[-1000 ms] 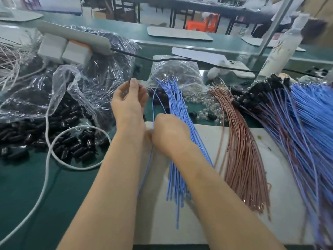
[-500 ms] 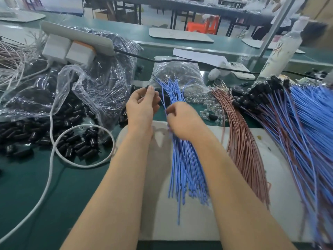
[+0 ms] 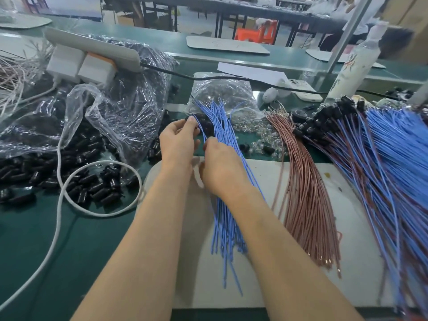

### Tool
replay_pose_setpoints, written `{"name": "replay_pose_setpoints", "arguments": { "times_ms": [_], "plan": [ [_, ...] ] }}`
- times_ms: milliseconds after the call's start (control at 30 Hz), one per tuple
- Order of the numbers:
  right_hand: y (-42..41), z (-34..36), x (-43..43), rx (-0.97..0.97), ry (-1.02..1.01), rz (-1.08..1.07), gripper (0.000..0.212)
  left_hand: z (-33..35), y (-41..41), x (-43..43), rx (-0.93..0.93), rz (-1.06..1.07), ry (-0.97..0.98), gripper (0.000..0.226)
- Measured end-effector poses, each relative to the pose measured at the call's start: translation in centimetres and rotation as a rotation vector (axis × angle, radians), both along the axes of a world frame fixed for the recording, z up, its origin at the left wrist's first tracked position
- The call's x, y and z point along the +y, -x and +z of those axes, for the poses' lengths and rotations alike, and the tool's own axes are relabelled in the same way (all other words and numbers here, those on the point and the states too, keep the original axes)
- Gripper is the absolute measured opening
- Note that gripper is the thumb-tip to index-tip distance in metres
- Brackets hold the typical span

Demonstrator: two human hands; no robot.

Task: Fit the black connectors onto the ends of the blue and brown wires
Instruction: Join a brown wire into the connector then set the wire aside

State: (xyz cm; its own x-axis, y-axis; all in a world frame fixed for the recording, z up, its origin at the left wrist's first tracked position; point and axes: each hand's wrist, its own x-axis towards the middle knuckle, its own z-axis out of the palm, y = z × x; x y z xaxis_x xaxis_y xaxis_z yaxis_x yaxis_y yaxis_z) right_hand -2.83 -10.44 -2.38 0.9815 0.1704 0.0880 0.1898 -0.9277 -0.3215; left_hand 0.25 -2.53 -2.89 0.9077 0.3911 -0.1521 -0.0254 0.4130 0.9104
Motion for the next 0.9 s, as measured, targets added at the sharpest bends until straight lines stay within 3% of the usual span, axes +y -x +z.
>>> {"name": "replay_pose_setpoints", "arguments": {
  "times_ms": [167,233,300,400,467,567,633,700,800,900],
  "plan": [
    [-0.7,0.8,-1.6,0.052,-0.227,-0.108,0.031,0.1,0.1,0.1,-0.008,0.028,-0.012,0.005],
    [-1.2,1.7,-3.5,0.128,-0.542,-0.125,0.027,0.2,0.2,0.0,-0.014,-0.006,-0.03,0.007],
    [-1.2,2.5,-5.6,0.2,-0.994,-0.152,0.014,0.5,0.5,-0.2,-0.024,-0.117,-0.008,0.007],
    [-1.3,2.9,-8.0,0.046,-1.591,-0.287,0.007,0.9,1.0,-0.9,-0.051,-0.444,-0.03,0.004],
    [-1.8,2.7,-8.9,-0.12,-1.831,-0.378,0.013,0.9,1.5,-1.5,-0.071,-0.654,-0.146,0.006],
    [-2.1,2.2,-9.7,-0.222,-2.006,-0.46,0.004,0.8,2.1,-2.3,-0.085,-0.809,-0.277,0.007],
    [-2.4,1.9,-10.0,-0.216,-2.073,-0.467,0.005,0.9,2.3,-2.5,-0.1,-0.842,-0.283,0.007],
    [-2.7,1.9,-9.8,-0.149,-2.016,-0.427,0.004,0.9,2.2,-2.6,-0.148,-0.824,-0.249,0.007],
    [-2.7,1.6,-8.4,0.092,-1.581,-0.243,0.016,1.0,2.1,-2.6,-0.198,-0.727,-0.28,0.007],
    [-2.4,0.8,-7.2,0.245,-1.28,-0.113,0.023,0.7,1.9,-2.7,-0.196,-0.607,-0.486,0.004]
  ]
}}
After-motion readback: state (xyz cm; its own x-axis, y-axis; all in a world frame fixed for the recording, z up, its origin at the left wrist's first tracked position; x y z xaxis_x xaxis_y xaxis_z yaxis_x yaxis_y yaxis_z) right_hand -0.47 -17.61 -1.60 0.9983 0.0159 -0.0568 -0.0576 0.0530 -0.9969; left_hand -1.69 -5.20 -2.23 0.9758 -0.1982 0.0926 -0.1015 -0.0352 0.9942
